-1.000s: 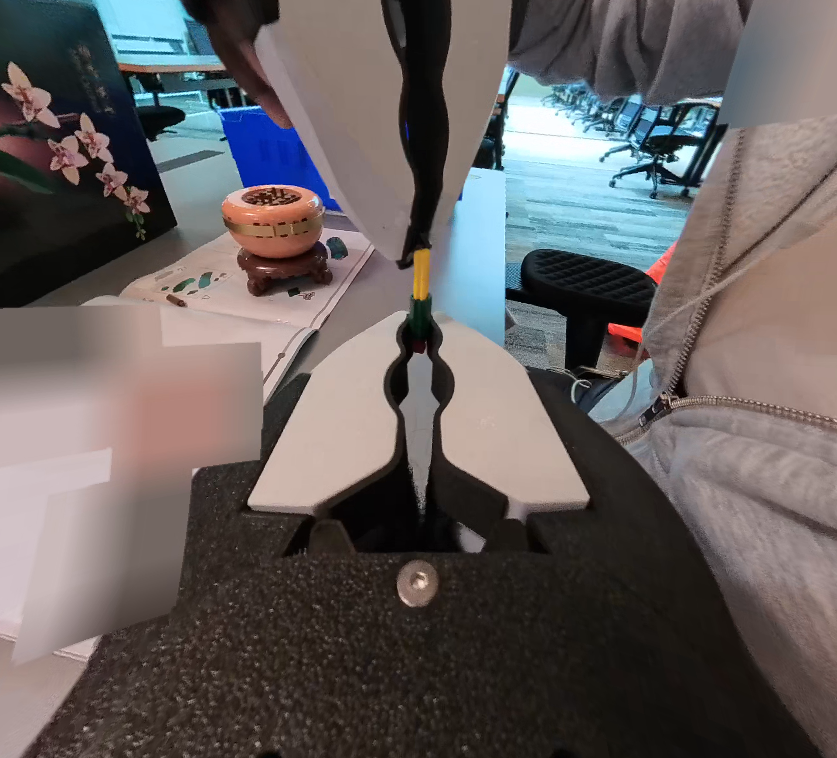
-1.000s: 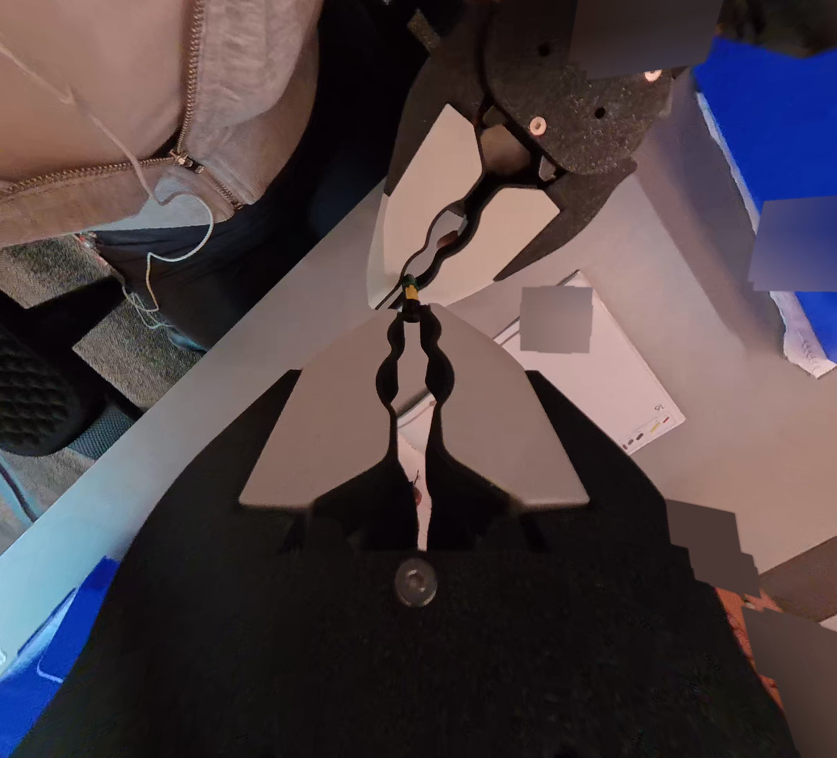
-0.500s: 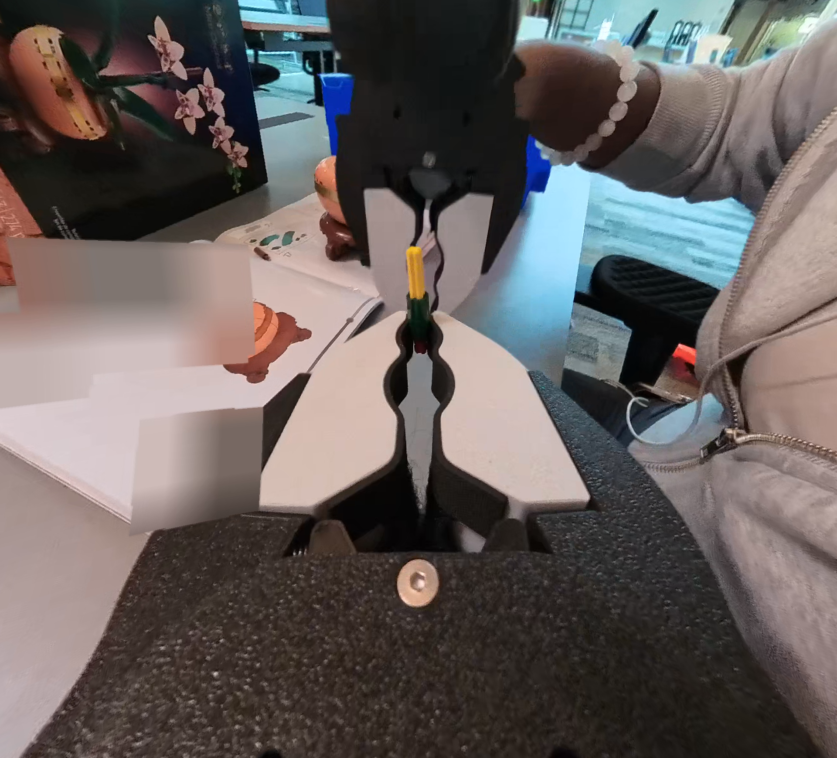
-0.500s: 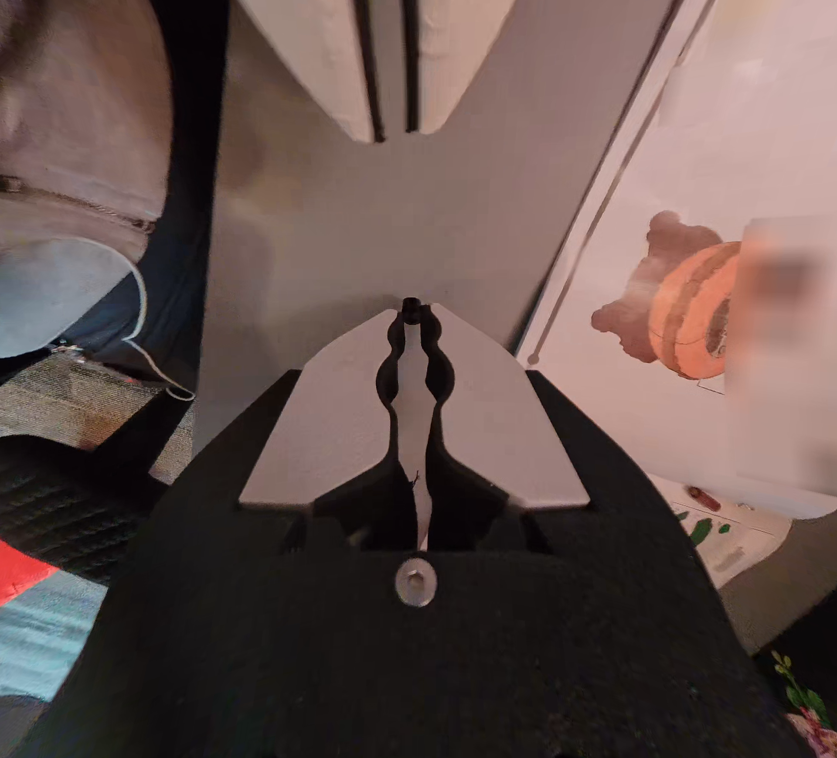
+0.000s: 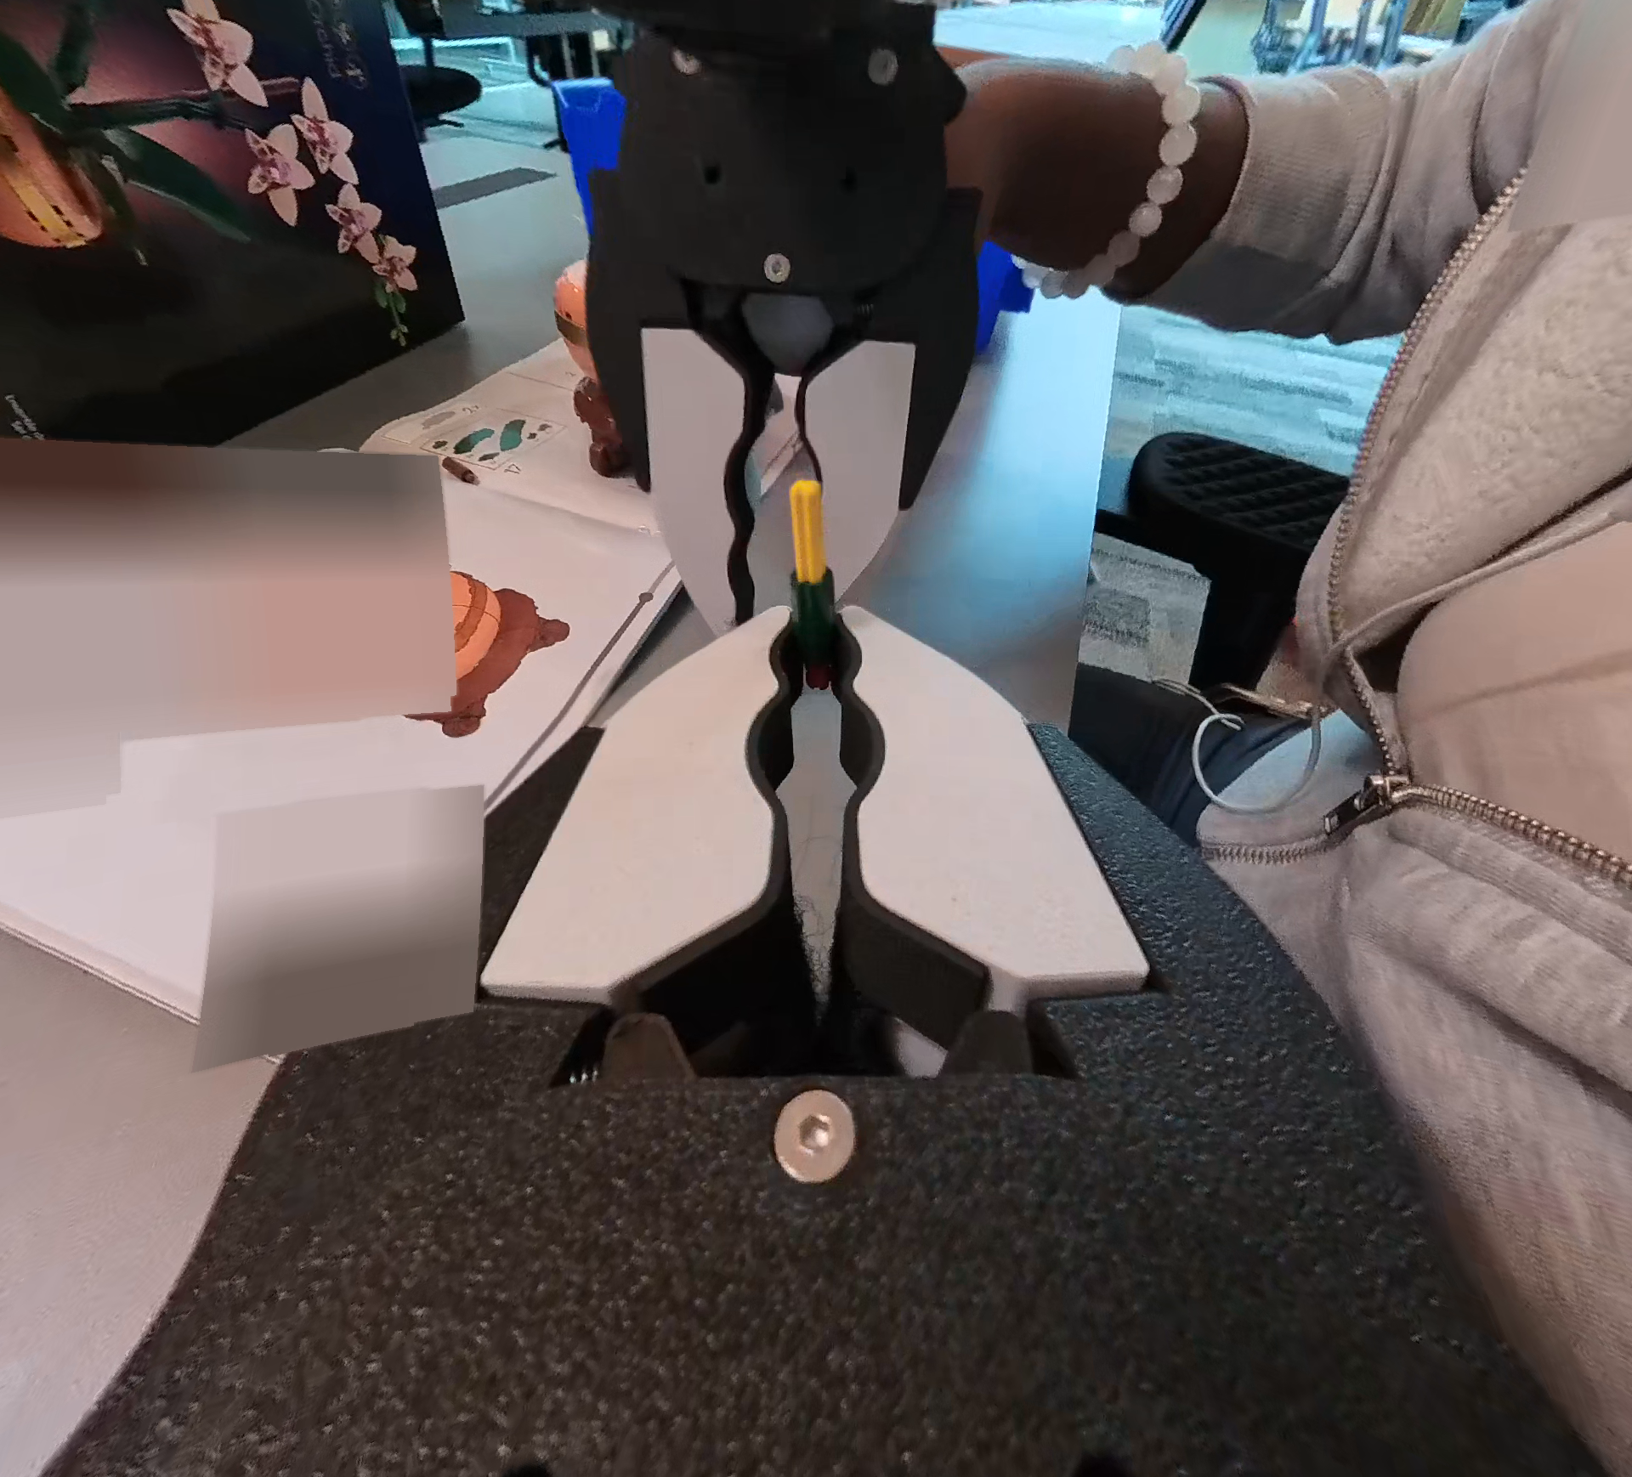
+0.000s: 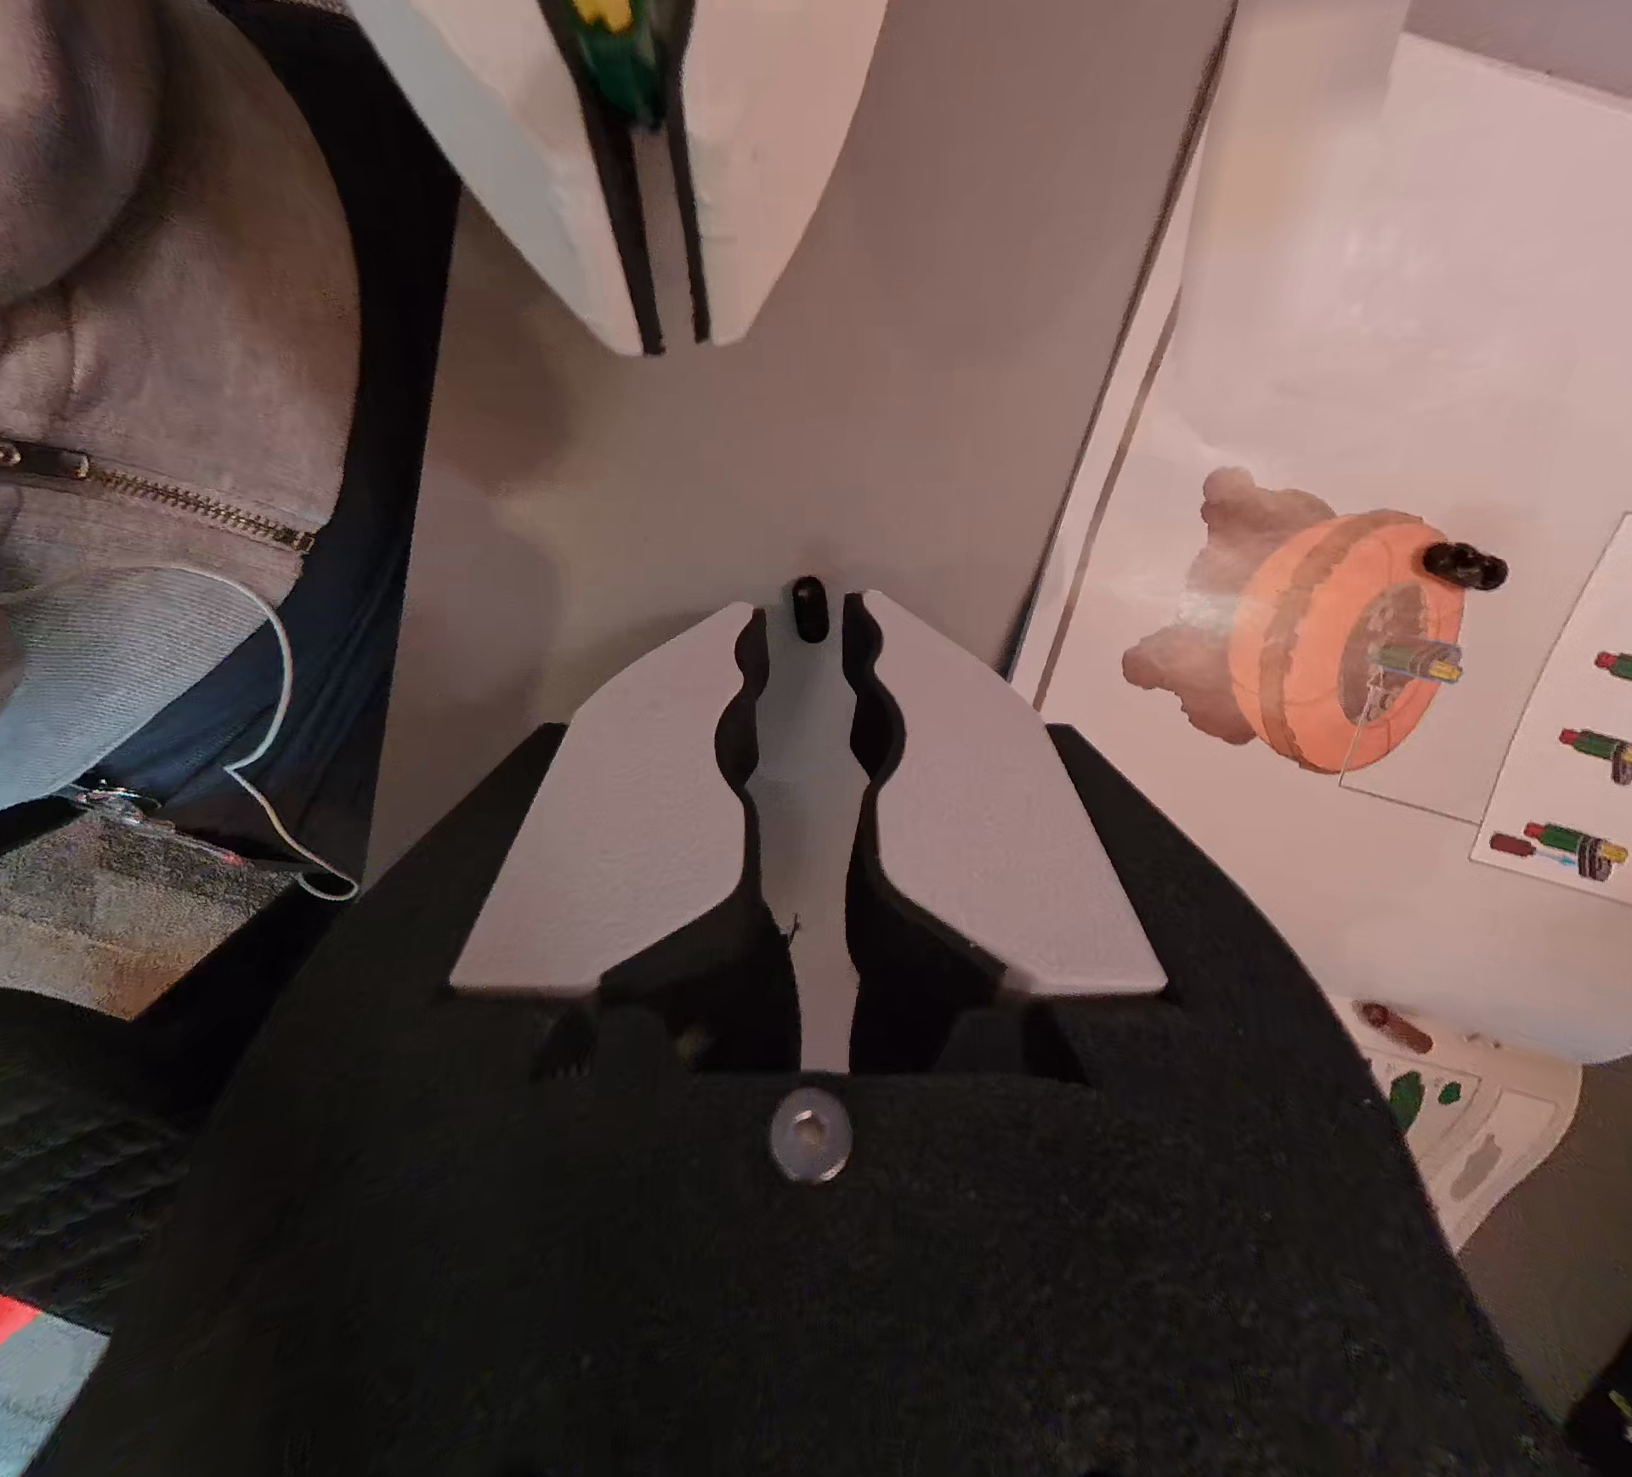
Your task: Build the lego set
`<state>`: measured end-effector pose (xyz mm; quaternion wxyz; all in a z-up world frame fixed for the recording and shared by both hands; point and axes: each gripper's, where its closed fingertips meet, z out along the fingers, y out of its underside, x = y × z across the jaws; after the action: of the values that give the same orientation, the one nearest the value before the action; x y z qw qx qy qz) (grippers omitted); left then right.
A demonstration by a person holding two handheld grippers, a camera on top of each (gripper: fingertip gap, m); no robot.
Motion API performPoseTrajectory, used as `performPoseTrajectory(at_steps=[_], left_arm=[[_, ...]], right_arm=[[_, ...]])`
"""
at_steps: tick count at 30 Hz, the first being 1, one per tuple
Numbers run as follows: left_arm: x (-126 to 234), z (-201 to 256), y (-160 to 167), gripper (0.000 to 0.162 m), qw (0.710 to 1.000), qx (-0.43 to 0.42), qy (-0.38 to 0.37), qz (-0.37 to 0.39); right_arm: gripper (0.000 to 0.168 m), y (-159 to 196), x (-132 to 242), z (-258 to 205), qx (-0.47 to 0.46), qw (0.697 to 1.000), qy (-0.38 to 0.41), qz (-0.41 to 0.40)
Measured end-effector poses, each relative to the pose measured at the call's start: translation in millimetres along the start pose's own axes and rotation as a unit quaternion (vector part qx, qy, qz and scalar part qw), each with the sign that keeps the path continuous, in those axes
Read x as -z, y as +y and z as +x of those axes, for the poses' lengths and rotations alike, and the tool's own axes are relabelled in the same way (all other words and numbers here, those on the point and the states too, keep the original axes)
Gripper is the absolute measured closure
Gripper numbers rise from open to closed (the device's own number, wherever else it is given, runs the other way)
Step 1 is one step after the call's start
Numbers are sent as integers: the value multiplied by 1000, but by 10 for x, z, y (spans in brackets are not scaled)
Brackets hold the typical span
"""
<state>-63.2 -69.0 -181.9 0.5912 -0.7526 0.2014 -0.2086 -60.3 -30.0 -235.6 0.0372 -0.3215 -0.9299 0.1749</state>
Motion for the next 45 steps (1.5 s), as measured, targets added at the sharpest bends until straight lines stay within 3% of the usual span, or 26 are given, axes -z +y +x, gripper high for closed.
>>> performPoseTrajectory(at_steps=[10,14,18,22,26,29,36,40,45], left_arm=[[-4,26,-10,158,1000,-12,9,6],[-21,34,-21,159,999,-52,-3,11],[-41,44,10,159,997,-77,-10,-2],[-21,24,67,158,996,-86,-16,-23],[-36,48,93,158,996,-89,-6,-32],[-26,72,79,158,996,-89,3,-26],[24,69,12,158,997,-71,14,3],[23,71,14,158,997,-71,15,2],[6,52,32,158,997,-72,7,-6]], right_arm=[[164,57,-100,21,26,999,-11,-24],[168,-132,208,5,41,999,-9,28],[168,-126,365,31,49,999,1,14],[151,38,215,-91,52,998,-42,10],[146,255,75,-85,159,986,-45,-34],[145,201,81,-37,233,970,-63,-29],[148,233,-47,3,368,918,-92,-113],[160,215,-92,-10,366,920,-98,-95],[161,223,-67,45,272,956,-86,-70]])
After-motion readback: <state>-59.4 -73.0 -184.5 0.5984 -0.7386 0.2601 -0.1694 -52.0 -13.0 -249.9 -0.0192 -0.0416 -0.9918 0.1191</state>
